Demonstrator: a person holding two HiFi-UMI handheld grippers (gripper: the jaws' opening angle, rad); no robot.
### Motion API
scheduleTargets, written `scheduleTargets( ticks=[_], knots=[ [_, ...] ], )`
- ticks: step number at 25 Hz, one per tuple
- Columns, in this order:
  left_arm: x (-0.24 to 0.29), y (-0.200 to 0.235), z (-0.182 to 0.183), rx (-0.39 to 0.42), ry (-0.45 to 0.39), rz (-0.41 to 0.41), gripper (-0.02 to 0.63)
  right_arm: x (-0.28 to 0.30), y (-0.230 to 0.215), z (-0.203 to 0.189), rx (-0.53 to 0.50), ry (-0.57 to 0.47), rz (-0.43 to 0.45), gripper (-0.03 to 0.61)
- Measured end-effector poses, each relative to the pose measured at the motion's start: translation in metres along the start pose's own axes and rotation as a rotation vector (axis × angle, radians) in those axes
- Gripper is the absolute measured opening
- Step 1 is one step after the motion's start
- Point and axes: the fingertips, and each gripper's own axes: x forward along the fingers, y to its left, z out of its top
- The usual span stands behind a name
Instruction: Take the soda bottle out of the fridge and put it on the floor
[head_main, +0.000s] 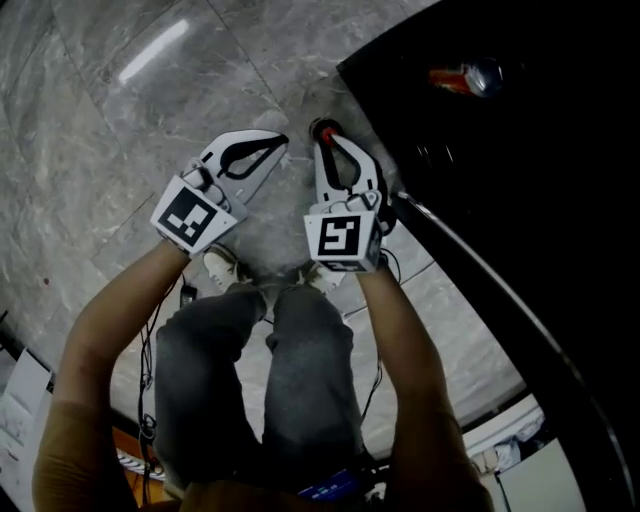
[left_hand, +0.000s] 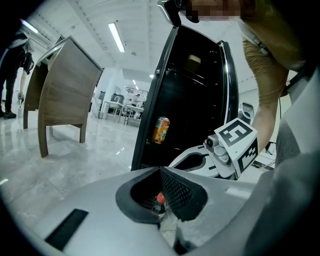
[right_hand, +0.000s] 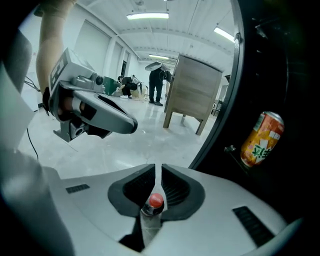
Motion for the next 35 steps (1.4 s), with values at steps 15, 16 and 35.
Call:
scheduleTargets(
  ticks=[15,16,35],
  knots=[
    [-0.043,-0.058,0.095,-0.107,0.013,0.002,0.0,-0.089,-0.019,0.079,0.097,0.061,0.014,0.003],
    [-0.043,-0.058,0.104,-0.11,-0.001,0.012,0.0,-0.088,-0.02,0.086,0.1,0.05,0.012,0.003],
    [-0.109,-0.104,0.24,-0.094,-0.05,0.107,0.0,-0.202,-0.018,0.193,0.1,0.03,0.026,0.003]
  ],
)
